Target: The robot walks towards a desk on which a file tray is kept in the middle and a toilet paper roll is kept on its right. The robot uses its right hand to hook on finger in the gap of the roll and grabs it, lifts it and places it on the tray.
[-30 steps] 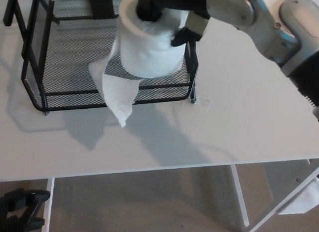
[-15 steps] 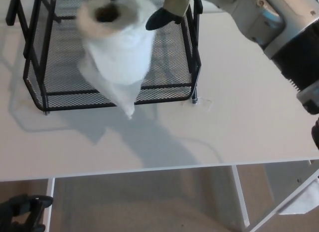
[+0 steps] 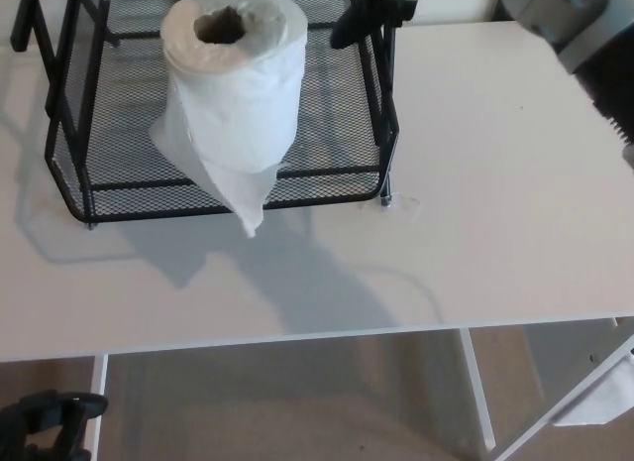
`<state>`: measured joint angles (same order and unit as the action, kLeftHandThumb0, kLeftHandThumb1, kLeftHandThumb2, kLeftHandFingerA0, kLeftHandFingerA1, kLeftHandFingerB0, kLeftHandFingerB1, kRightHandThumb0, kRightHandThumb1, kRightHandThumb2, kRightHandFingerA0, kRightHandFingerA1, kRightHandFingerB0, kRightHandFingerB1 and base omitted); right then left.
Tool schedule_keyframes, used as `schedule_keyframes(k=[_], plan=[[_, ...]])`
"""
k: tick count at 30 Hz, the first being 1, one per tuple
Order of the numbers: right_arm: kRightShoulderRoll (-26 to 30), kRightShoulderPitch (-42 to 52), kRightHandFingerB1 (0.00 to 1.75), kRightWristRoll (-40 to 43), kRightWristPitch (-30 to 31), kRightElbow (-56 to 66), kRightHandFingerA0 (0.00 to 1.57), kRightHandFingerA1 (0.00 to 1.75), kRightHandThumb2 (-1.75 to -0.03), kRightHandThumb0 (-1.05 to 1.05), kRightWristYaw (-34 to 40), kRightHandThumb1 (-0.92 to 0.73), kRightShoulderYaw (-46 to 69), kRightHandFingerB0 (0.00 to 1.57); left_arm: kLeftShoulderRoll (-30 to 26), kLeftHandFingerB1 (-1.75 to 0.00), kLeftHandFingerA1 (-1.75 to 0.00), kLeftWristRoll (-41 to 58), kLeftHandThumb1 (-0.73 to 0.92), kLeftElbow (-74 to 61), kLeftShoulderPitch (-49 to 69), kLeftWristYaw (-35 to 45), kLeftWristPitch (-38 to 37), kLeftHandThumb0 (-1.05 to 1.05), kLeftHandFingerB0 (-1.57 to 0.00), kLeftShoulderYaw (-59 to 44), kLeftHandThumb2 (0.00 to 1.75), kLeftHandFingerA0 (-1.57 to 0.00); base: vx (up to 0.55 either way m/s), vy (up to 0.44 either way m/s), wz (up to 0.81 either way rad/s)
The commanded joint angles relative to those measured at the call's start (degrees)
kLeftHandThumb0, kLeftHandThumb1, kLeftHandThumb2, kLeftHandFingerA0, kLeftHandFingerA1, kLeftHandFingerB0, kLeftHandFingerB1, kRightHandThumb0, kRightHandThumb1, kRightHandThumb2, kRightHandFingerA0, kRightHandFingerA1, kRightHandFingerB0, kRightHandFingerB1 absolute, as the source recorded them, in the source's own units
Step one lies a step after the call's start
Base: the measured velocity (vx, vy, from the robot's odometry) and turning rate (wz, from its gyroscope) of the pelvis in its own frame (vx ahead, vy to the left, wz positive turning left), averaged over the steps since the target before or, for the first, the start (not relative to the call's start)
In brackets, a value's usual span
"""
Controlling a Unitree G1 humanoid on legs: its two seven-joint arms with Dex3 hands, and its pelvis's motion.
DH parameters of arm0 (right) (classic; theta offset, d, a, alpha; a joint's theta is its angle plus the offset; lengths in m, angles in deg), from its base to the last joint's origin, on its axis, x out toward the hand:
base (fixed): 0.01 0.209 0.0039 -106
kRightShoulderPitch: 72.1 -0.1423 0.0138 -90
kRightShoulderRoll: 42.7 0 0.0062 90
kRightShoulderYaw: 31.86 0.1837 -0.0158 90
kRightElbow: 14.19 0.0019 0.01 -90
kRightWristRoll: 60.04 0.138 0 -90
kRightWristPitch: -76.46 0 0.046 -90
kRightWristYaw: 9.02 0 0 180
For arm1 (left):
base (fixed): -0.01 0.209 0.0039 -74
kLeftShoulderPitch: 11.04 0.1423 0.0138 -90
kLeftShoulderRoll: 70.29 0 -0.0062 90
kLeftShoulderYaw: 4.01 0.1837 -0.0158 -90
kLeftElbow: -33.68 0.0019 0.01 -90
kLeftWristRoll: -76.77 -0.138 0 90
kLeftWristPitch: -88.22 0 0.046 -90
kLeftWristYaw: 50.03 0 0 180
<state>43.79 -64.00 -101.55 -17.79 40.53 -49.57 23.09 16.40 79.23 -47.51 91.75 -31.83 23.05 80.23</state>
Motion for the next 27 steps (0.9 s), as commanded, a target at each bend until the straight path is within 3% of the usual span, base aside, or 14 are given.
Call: schedule_keyframes(k=[1, 5, 6, 7, 8, 10, 13, 14, 15, 16, 18, 19, 22, 27], plan=[[3.1, -6.4, 0.44, 5.0, 5.8, 4.0, 0.21, 0.79, -0.83, -0.74, -16.2, -0.45, 3.8, 0.05, -0.8, -0.64, -0.77, -0.9, 0.89, -0.6, 1.5, -1.5, 2.2, -0.93, -0.37, -0.3, 0.67, -0.62, 0.0, 0.0, 0.0], [7.3, -9.7, 0.34, 6.3, 8.7, 4.4, 0.08, 0.44, -0.6, -0.8, -18.1, -0.59, 7.9, 0.12, -0.9, -0.67, -0.78, -0.6, 0.65, 0.9, 1.5, -0.6, 0.5, -0.88, -0.39, 0.0, 1.11, -0.62, 0.0, 0.0, 0.0], [9.0, -10.2, 0.31, 6.8, 10.5, 5.8, 0.09, 0.41, -0.58, -0.72, -19.4, -0.64, 9.4, 0.14, -0.9, -0.63, -0.75, -0.9, 0.9, 1.7, 1.6, -0.5, -0.5, -0.91, -0.37, 0.3, 0.66, -0.62, 0.0, 0.0, 0.0], [10.1, -10.2, 0.29, 7.4, 10.4, 6.2, 0.07, 0.39, -0.6, -0.69, -19.7, -0.63, 10.3, 0.13, -0.9, -0.66, -0.77, -1.1, 0.65, 1.8, 1.5, -0.7, -0.4, -0.89, -0.39, 0.4, 1.12, -0.63, 0.0, 0.0, 0.0], [12.8, -9.5, 0.44, 8.9, 9.6, 7.4, 0.03, 0.48, -0.87, -0.75, -19.8, -0.47, 12.7, 0.08, -1.3, -0.63, -0.75, -1.8, 0.92, 2.1, 2.0, -0.8, -1.9, -0.92, -0.38, 1.0, 0.67, -0.64, 0.0, 0.0, 0.0], [17.2, -6.6, 0.49, 12.5, 11.5, 10.8, 0.02, 0.53, -0.98, -0.38, -19.6, -0.39, 18.7, 0.0, -1.5, -0.67, -0.76, -1.7, 0.66, 3.5, 2.2, -0.3, -3.2, -0.91, -0.38, 1.0, 1.13, -0.61, 0.0, 0.0, 0.0], [20.9, -4.0, 0.31, 13.4, 14.2, 14.7, 0.08, 0.35, -0.61, -0.69, -20.7, -0.67, 22.8, 0.14, -1.9, -0.63, -0.72, -2.4, 0.92, 4.8, 2.0, -0.4, -5.1, -0.95, -0.37, 1.7, 0.7, -0.66, 0.0, 0.0, 0.0], [23.0, -1.8, 0.42, 14.6, 13.1, 15.7, 0.03, 0.43, -0.89, -0.75, -19.2, -0.53, 25.5, 0.07, -2.1, -0.68, -0.78, -2.5, 0.66, 5.2, 1.9, -0.4, -5.7, -0.91, -0.4, 1.7, 1.15, -0.64, 0.0, 0.0, 0.0], [26.4, 2.2, 0.49, 15.8, 16.3, 19.1, 0.0, 0.52, -0.98, -0.39, -18.6, -0.39, 30.5, 0.0, -2.2, -0.66, -0.76, -2.0, 0.91, 5.5, 1.7, 0.0, -5.6, -0.95, -0.37, 1.4, 0.67, -0.65, 0.0, 0.0, 0.0], [29.4, 5.3, 0.5, 17.2, 16.2, 20.8, 0.0, 0.51, -0.99, -0.39, -18.4, -0.39, 34.2, 0.0, -2.1, -0.68, -0.77, -1.6, 0.66, 6.0, 1.5, 0.0, -5.9, -0.92, -0.39, 1.1, 1.15, -0.63, 0.0, 0.0, 0.0], [33.6, 11.0, 0.43, 16.9, 17.8, 24.2, 0.11, 0.51, -0.9, -0.79, -17.9, -0.54, 39.7, 0.06, -2.2, -0.68, -0.77, -1.9, 0.66, 6.9, 1.0, -0.4, -6.2, -0.92, -0.39, 1.2, 1.16, -0.62, 0.0, 0.0, 0.0], [34.3, 13.8, 0.43, 17.4, 18.4, 25.6, 0.12, 0.51, -0.86, -0.73, -17.5, -0.52, 42.5, 0.11, -2.3, -0.64, -0.75, -1.8, 0.91, 6.7, 1.1, -0.4, -6.1, -0.96, -0.39, 1.1, 0.66, -0.65, 0.0, 0.0, 0.0], [38.0, 26.2, 0.35, 19.2, 18.2, 28.8, 0.15, 0.46, -0.59, -0.7, -17.3, -0.69, 54.6, 0.16, -2.2, -0.67, -0.78, -0.9, 0.65, 6.4, 0.9, 0.0, -4.9, -0.91, -0.39, 0.4, 1.13, -0.63, 0.0, 0.0, 0.0], [36.0, 46.1, 0.43, 20.6, 16.6, 29.2, 0.18, 0.49, -0.87, -0.68, -15.8, -0.56, 76.9, 0.09, -3.6, -0.65, -0.77, -2.6, 0.75, 7.5, 1.9, 0.6, -8.5, -0.99, -0.39, 1.6, 0.92, -0.66, 0.0, 0.0, 0.0]])
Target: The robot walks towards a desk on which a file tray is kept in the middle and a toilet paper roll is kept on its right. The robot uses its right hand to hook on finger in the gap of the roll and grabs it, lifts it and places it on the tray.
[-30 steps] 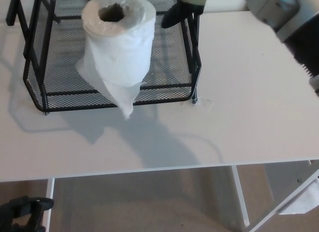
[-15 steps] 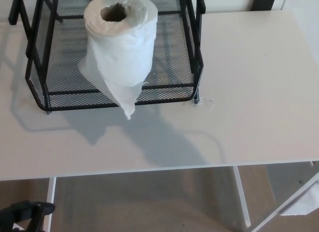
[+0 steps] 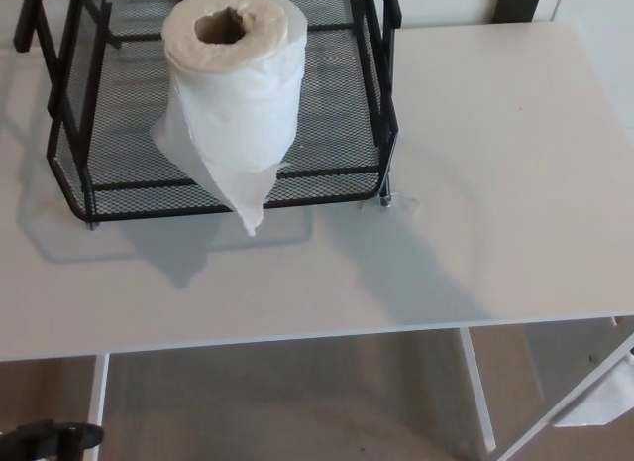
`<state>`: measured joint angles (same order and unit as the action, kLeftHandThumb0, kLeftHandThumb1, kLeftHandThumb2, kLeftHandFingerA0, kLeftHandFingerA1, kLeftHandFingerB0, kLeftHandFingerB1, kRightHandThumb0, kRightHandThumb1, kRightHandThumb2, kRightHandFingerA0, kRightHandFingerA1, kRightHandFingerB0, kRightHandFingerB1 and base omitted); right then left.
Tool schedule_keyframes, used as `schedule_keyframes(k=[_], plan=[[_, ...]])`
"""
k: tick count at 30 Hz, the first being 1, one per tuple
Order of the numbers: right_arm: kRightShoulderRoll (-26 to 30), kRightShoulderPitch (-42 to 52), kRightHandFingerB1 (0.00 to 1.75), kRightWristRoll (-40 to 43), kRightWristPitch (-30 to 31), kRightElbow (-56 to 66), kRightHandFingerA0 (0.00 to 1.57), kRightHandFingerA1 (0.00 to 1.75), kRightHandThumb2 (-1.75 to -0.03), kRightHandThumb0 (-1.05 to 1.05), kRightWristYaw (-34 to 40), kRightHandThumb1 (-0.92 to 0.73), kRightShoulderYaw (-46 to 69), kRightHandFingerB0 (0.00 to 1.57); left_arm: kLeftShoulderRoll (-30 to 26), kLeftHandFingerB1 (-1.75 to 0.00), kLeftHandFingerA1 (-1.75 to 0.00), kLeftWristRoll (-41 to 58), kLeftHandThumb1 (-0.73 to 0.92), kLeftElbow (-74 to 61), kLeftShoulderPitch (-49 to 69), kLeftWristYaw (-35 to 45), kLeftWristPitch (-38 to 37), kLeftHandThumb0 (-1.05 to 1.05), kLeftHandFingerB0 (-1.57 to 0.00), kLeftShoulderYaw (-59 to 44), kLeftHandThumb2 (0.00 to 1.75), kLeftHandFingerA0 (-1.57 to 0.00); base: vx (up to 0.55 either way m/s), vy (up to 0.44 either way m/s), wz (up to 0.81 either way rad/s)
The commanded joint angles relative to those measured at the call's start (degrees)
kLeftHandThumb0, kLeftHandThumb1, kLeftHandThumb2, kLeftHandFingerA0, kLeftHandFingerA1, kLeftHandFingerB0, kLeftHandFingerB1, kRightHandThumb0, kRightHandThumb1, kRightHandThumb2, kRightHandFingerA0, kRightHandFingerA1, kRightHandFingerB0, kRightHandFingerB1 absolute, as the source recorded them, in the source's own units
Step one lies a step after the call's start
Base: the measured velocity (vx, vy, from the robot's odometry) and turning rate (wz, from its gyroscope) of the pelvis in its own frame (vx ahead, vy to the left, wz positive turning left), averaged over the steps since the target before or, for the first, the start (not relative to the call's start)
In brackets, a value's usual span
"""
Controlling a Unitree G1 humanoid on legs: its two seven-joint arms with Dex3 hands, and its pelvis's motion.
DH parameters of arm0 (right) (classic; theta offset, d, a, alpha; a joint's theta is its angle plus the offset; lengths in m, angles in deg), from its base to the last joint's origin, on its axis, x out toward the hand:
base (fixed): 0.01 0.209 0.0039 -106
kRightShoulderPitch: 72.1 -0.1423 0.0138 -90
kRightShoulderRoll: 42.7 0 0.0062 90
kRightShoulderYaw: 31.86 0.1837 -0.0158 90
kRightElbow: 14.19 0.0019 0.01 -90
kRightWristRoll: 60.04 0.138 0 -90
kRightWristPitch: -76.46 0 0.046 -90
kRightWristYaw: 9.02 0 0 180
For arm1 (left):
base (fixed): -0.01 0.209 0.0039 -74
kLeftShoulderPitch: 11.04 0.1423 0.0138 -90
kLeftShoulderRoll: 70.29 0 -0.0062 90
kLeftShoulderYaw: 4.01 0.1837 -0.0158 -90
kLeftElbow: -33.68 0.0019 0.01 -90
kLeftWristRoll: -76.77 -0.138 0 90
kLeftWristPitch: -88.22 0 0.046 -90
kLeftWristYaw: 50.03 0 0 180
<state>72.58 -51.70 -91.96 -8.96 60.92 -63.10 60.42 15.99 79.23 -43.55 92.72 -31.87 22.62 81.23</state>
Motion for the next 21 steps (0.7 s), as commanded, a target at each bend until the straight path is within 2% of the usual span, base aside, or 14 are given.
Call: schedule_keyframes(k=[1, 3, 5, 6, 8, 9, 10, 11, 13, 14, 15, 17, 20, 21], plan=[[6.0, 38.6, 0.44, 10.9, 4.6, 7.9, 0.21, 0.51, -0.89, -0.71, 0.3, -0.56, 43.5, 0.1, -3.5, -0.67, -0.78, -2.5, 0.69, 3.5, 0.9, 1.2, -7.5, -0.92, -0.39, 0.8, 1.16, -0.63, 0.0, 0.0, 0.0], [3.6, 42.9, 0.48, 12.4, 9.6, 7.2, 0.23, 0.55, -0.87, -0.68, -0.1, -0.53, 49.6, 0.14, -3.5, -0.63, -0.74, -2.9, 0.92, 2.8, 1.2, 0.6, -6.5, -0.94, -0.39, 0.9, 0.7, -0.66, 0.0, 0.0, 0.0], [1.3, 49.3, 0.41, 14.8, 3.1, 3.8, 0.43, 0.59, -0.6, -0.69, 3.8, -0.68, 53.3, 0.22, -3.4, -0.67, -0.78, -2.2, 0.66, 3.4, 1.2, 0.9, -7.3, -0.93, -0.35, 0.4, 1.15, -0.61, 0.0, 0.0, 0.0], [-0.3, 53.0, 0.44, 16.8, -1.8, -1.0, 0.43, 0.62, -0.6, -0.72, 8.2, -0.67, 54.7, 0.23, -3.1, -0.64, -0.75, -1.9, 0.92, 3.4, 1.1, 0.9, -7.0, -0.95, -0.37, 0.1, 0.68, -0.65, 0.0, 0.0, 0.0], [-0.9, 56.2, 0.54, 16.2, -1.4, -3.4, 0.38, 0.65, -0.91, -0.85, 10.3, -0.57, 55.0, 0.18, -3.1, -0.65, -0.76, -2.2, 0.91, 2.9, 1.2, 0.6, -6.6, -0.95, -0.37, 0.4, 0.68, -0.64, 0.0, 0.0, 0.0], [-2.4, 58.5, 0.51, 17.4, -4.4, -5.8, 0.4, 0.67, -0.61, -0.83, 12.9, -0.67, 55.5, 0.21, -3.0, -0.68, -0.76, -2.3, 0.67, 1.6, 1.1, 0.0, -4.5, -0.91, -0.41, 0.4, 1.15, -0.63, 0.0, 0.0, 0.0], [-5.7, 62.6, 0.62, 16.9, -7.3, -8.4, 0.38, 0.76, -0.92, -0.89, 18.9, -0.53, 55.2, 0.23, -2.3, -0.65, -0.76, -1.4, 0.9, 1.9, 0.8, -0.3, -4.4, -0.93, -0.39, -0.6, 0.68, -0.65, 0.0, 0.0, 0.0], [-7.9, 64.0, 0.67, 17.9, -9.2, -10.7, 0.4, 0.82, -0.91, -0.9, 22.7, -0.51, 55.2, 0.29, -2.3, -0.68, -0.78, -1.4, 0.65, 2.9, 0.6, -0.3, -5.5, -0.91, -0.4, -0.8, 1.12, -0.62, 0.0, 0.0, 0.0], [-9.1, 65.2, 0.74, 18.1, -11.4, -12.2, 0.38, 1.0, -0.61, -0.91, 25.1, -0.68, 54.6, 0.27, -2.3, -0.69, -0.79, -1.3, 0.65, 3.6, 0.1, -0.4, -5.6, -0.93, -0.4, -0.8, 1.12, -0.6, 0.0, 0.0, 0.0], [-11.9, 67.3, 0.62, 18.0, -11.6, -10.6, 0.55, 0.91, -0.99, -0.84, 26.5, -0.49, 55.1, 0.11, -2.8, -0.69, -0.79, -2.1, 0.67, 3.8, 0.2, -0.4, -6.3, -0.91, -0.4, -0.3, 1.15, -0.62, 0.0, 0.0, 0.0], [-13.4, 68.9, 0.76, 18.2, -12.6, -11.8, 0.4, 1.0, -0.61, -0.92, 28.4, -0.68, 55.1, 0.28, -3.1, -0.68, -0.79, -2.5, 0.67, 3.8, 0.3, -0.5, -6.6, -0.9, -0.4, 0.0, 1.15, -0.62, 0.0, 0.0, 0.0], [-15.9, 69.6, 0.78, 20.4, -15.6, -19.8, 0.51, 1.01, -0.6, -0.86, 33.9, -0.63, 55.3, 0.33, -3.1, -0.63, -0.77, -2.4, 0.92, 4.7, 0.2, -0.3, -7.0, -0.94, -0.37, 0.0, 0.69, -0.66, 0.0, 0.0, 0.0], [-19.2, 70.2, 0.82, 20.8, -12.6, -19.6, 0.59, 1.01, -0.6, -0.85, 36.6, -0.62, 56.2, 0.33, -2.6, -0.67, -0.77, -2.0, 0.68, 6.6, -0.3, -0.2, -7.8, -0.88, -0.41, -0.2, 1.12, -0.61, 0.0, 0.0, 0.0], [-20.7, 70.2, 0.85, 21.5, -10.1, -18.0, 0.64, 1.03, -0.59, -0.86, 36.1, -0.59, 57.1, 0.35, -2.7, -0.62, -0.73, -2.1, 0.92, 7.1, -0.5, -0.2, -7.8, -0.89, -0.37, -0.1, 0.7, -0.62, 0.0, 0.0, 0.0]])
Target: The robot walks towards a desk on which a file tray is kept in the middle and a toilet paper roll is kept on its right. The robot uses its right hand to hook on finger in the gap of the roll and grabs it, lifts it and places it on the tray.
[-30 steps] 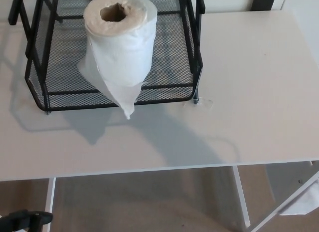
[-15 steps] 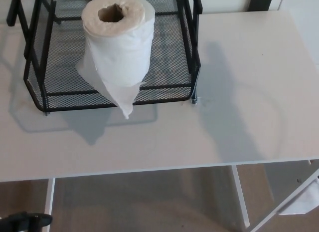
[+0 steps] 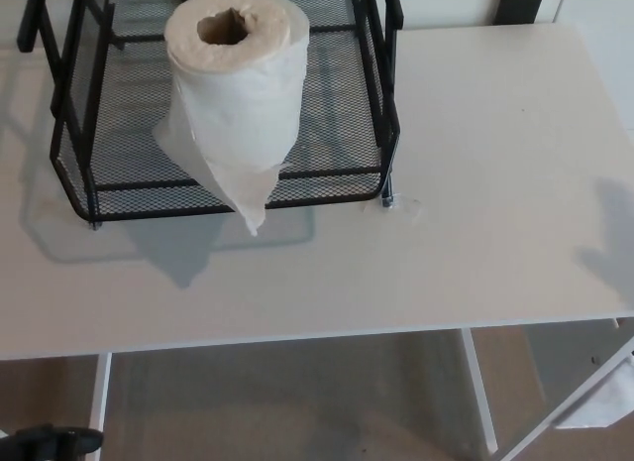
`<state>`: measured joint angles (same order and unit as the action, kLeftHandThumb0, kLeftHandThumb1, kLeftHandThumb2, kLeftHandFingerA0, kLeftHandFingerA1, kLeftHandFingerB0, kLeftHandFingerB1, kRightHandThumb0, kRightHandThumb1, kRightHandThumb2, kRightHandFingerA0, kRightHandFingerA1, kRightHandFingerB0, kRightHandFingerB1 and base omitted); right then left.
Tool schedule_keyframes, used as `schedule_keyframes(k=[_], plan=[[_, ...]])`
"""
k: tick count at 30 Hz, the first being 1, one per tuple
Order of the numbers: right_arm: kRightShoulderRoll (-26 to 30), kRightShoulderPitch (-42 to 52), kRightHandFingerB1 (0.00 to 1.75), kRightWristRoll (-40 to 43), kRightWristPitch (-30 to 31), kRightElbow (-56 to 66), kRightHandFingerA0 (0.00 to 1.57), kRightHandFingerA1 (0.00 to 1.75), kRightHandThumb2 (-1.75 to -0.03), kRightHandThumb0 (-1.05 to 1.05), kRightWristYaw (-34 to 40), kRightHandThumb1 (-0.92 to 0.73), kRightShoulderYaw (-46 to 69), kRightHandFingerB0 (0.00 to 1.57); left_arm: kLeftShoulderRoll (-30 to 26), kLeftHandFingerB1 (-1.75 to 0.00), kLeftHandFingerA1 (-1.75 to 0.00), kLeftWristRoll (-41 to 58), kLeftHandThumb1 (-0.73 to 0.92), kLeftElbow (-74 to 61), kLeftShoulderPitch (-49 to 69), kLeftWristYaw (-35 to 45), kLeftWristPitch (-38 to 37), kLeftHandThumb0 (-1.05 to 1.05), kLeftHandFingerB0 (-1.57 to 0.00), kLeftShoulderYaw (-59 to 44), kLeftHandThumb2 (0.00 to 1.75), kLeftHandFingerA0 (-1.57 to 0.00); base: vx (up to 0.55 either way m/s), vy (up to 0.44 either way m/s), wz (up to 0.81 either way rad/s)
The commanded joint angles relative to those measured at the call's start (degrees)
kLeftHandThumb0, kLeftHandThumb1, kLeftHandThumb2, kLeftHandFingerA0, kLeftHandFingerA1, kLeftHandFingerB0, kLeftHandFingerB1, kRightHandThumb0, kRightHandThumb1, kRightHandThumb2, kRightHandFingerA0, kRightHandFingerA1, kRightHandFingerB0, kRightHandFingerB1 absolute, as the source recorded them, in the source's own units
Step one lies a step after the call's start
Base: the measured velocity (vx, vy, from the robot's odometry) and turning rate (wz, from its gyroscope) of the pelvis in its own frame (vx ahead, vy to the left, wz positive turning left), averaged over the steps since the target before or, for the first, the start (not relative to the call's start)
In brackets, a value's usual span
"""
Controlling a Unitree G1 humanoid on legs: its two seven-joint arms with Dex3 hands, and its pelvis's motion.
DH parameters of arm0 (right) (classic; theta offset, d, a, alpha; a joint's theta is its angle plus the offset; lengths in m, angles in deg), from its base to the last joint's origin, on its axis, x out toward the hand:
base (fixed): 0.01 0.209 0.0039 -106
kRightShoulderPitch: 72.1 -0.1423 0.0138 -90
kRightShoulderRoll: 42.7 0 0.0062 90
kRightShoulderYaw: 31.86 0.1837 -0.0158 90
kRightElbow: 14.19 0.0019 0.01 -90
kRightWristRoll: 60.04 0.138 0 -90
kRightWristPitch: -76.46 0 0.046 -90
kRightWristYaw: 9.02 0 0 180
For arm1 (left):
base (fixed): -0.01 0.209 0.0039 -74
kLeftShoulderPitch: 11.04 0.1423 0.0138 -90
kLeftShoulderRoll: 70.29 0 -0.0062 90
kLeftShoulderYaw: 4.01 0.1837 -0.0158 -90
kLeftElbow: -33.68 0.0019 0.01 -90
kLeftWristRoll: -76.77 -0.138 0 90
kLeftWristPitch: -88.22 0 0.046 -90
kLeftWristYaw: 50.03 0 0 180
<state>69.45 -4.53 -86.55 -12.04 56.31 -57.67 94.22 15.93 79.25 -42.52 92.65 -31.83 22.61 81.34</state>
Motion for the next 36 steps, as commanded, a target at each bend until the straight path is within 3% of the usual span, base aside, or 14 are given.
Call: schedule_keyframes(k=[1, 6, 7, 10, 12, 13, 15, 19, 24, 25, 26, 31, 32, 36], plan=[[-18.5, 22.8, 0.8, 17.2, -4.6, -13.3, 0.86, 0.99, -0.88, -0.81, 29.6, -0.43, 24.2, 0.39, -2.0, -0.67, -0.77, -0.6, 0.66, 6.2, -1.3, -0.2, -4.8, -0.88, -0.39, -1.4, 1.12, -0.6, 0.0, 0.0, 0.0], [-20.7, 22.4, 0.95, 19.5, -3.9, -14.1, 1.16, 0.96, -0.56, -0.78, 30.2, -0.55, 26.4, 0.27, -2.1, -0.68, -0.77, -0.4, 0.67, 6.6, -1.2, 0.2, -4.4, -0.88, -0.39, -1.5, 1.12, -0.59, 0.0, 0.0, 0.0], [-22.7, 23.2, 1.04, 19.4, 1.8, -9.9, 1.45, 0.92, -0.57, -0.77, 29.0, -0.59, 27.2, 0.25, -1.4, -0.63, -0.78, 0.7, 0.88, 8.3, -1.7, 0.1, -4.8, -0.91, -0.37, -2.6, 0.67, -0.58, 0.0, 0.0, 0.0], [-22.0, 24.2, 1.04, 17.4, 4.3, -11.5, 1.09, 1.04, -0.56, -0.78, 27.8, -0.61, 25.4, 0.17, -2.1, -0.66, -0.77, -0.8, 0.67, 8.8, -1.2, 0.1, -7.2, -0.87, -0.38, -1.3, 1.13, -0.62, 0.0, 0.0, 0.0], [-21.2, 23.8, 1.06, 17.2, 5.4, -13.9, 1.02, 1.07, -0.56, -0.78, 27.3, -0.62, 24.7, 0.15, -2.0, -0.62, -0.76, -0.8, 0.92, 8.3, -0.9, 0.0, -7.6, -0.9, -0.36, -1.4, 0.7, -0.63, 0.0, 0.0, 0.0], [-20.8, 22.6, 1.11, 20.4, 7.1, -17.3, 0.35, 1.33, -0.57, -0.67, 24.8, -0.57, 26.2, 0.13, -1.8, -0.66, -0.77, -0.6, 0.67, 8.6, -1.3, -0.2, -6.9, -0.87, -0.38, -1.6, 1.13, -0.61, 0.0, 0.0, 0.0], [-20.7, 23.1, 1.09, 19.2, 10.1, -16.9, 0.27, 1.26, -0.54, -0.68, 24.4, -0.54, 25.2, 0.11, -1.5, -0.68, -0.78, 0.0, 0.67, 8.1, -1.2, -0.4, -6.5, -0.87, -0.39, -2.2, 1.12, -0.6, 0.0, 0.0, 0.0], [-21.0, 23.0, 0.81, 17.4, 15.7, -13.3, 0.57, 1.03, -0.84, -0.65, 24.1, -0.33, 23.0, 0.28, -1.3, -0.65, -0.77, 0.0, 0.92, 7.8, -1.4, -0.7, -6.4, -0.88, -0.36, -2.5, 0.7, -0.58, 0.0, 0.0, 0.0], [-16.2, 25.2, 0.8, 17.4, 14.4, -17.3, 0.57, 1.04, -0.55, -0.65, 16.4, -0.46, 15.3, 0.46, -1.4, -0.68, -0.77, -0.3, 0.69, 9.6, -2.0, -0.5, -8.7, -0.89, -0.39, -2.4, 1.13, -0.58, 0.0, 0.0, 0.0], [-14.0, 24.4, 0.58, 16.2, 11.8, -22.7, 0.65, 0.78, -0.54, -0.62, 15.6, -0.44, 12.6, 0.6, -1.5, -0.64, -0.74, -0.5, 0.92, 8.8, -2.2, -0.7, -7.1, -0.9, -0.38, -2.2, 0.69, -0.6, 0.0, 0.0, 0.0], [-12.1, 24.0, 0.59, 17.3, 8.4, -28.0, 0.67, 0.75, -0.75, -0.65, 14.2, -0.31, 11.0, 0.6, -1.2, -0.68, -0.77, 0.2, 0.67, 8.9, -2.5, -0.7, -6.4, -0.87, -0.4, -2.7, 1.13, -0.59, 0.0, 0.0, 0.0], [-10.2, 25.7, 0.56, 18.7, 5.1, -27.9, 0.81, 0.71, -0.54, -0.69, 13.4, -0.42, 4.3, 0.62, -0.7, -0.67, -0.78, 0.2, 0.67, 8.6, -2.3, -1.0, -7.0, -0.86, -0.38, -3.1, 1.12, -0.59, 0.0, 0.0, 0.0], [-10.1, 26.0, 0.62, 18.7, 5.8, -27.1, 0.89, 0.76, -0.76, -0.75, 13.6, -0.28, 3.6, 0.57, -0.6, -0.64, -0.77, 0.2, 0.89, 8.6, -2.2, -0.9, -7.2, -0.87, -0.35, -3.2, 0.7, -0.6, 0.0, 0.0, 0.0], [-9.5, 29.7, 0.6, 20.4, 9.4, -20.6, 0.81, 0.72, -0.54, -0.72, 13.5, -0.43, -0.5, 0.56, -1.3, -0.67, -0.77, -0.9, 0.69, 10.9, -2.6, -0.5, -9.3, -0.86, -0.39, -2.3, 1.13, -0.58, 0.0, 0.0, 0.0]])
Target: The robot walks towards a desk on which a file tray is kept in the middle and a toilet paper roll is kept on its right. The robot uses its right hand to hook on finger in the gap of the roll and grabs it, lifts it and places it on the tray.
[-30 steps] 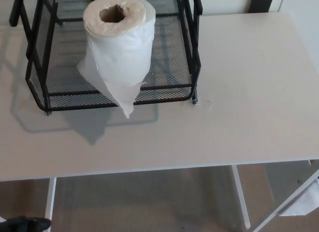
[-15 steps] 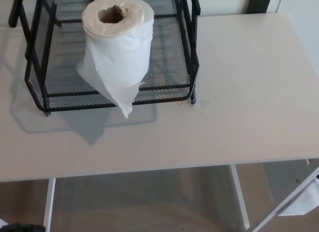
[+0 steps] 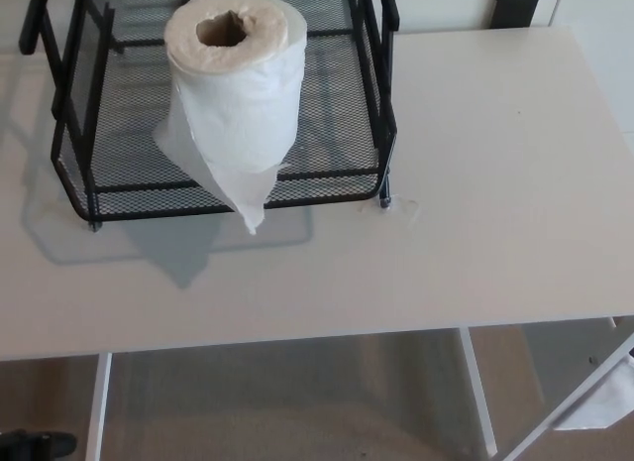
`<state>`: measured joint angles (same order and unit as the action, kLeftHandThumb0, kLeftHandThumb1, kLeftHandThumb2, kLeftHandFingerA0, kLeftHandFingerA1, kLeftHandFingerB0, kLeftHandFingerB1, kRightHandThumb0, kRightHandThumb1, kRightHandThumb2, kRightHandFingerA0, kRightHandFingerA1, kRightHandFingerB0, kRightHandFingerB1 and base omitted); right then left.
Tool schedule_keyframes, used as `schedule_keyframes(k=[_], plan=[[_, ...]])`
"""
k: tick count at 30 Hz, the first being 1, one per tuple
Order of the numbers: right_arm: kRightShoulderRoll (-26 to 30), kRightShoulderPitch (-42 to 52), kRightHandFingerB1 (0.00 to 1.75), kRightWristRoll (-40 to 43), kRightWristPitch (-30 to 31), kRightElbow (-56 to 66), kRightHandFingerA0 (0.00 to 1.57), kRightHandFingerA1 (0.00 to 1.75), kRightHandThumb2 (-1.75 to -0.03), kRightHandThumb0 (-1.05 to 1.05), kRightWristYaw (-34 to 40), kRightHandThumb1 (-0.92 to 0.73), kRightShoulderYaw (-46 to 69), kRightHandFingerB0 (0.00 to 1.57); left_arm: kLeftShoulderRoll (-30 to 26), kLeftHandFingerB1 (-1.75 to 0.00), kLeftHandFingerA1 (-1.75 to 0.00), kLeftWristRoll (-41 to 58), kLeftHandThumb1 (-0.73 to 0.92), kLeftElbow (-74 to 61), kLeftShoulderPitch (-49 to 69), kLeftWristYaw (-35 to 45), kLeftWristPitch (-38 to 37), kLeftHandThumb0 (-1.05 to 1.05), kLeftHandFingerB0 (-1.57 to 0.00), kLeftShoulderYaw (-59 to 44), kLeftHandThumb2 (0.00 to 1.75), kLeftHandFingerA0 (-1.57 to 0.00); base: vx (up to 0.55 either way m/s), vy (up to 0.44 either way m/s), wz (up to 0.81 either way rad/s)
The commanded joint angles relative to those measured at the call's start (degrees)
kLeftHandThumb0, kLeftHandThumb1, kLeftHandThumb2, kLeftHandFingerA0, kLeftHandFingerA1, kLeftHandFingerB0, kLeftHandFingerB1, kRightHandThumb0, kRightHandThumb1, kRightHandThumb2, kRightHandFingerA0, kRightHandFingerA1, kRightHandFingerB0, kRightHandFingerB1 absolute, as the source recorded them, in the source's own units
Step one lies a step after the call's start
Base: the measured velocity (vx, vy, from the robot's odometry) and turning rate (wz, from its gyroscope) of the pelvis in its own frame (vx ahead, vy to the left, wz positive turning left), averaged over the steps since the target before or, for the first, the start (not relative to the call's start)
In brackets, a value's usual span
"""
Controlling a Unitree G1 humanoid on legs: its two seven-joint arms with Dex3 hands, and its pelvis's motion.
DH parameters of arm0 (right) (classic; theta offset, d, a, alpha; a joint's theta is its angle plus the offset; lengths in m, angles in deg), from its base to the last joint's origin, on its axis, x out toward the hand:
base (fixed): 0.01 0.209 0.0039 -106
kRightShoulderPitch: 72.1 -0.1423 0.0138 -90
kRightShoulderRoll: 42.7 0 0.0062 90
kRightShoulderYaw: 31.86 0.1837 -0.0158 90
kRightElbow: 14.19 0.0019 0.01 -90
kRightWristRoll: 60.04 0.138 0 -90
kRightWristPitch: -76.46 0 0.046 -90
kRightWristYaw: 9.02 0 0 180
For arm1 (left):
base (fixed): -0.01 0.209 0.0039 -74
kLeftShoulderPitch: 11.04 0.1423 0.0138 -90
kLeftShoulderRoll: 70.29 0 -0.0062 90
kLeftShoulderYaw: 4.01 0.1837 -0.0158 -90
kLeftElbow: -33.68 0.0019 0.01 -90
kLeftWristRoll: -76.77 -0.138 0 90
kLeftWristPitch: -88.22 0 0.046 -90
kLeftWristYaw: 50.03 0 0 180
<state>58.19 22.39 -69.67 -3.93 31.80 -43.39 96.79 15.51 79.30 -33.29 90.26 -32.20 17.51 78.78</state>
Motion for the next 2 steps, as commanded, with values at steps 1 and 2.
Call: schedule_keyframes(k=[1, 2], plan=[[2.4, 3.2, 0.6, 3.6, 0.1, 3.4, 0.77, 0.69, -0.55, -0.73, -0.6, -0.45, -4.3, 0.53, -0.9, -0.67, -0.76, -0.9, 0.68, 2.2, -0.3, -0.2, -4.7, -0.86, -0.39, 0.2, 1.13, -0.59, 0.0, 0.0, 0.0], [2.4, 3.2, 0.6, 3.6, 0.1, 3.4, 0.77, 0.69, -0.55, -0.73, -0.6, -0.45, -4.3, 0.53, -0.9, -0.67, -0.76, -0.9, 0.68, 2.2, -0.3, -0.2, -4.7, -0.86, -0.39, 0.2, 1.13, -0.59, 0.0, 0.0, 0.0]])
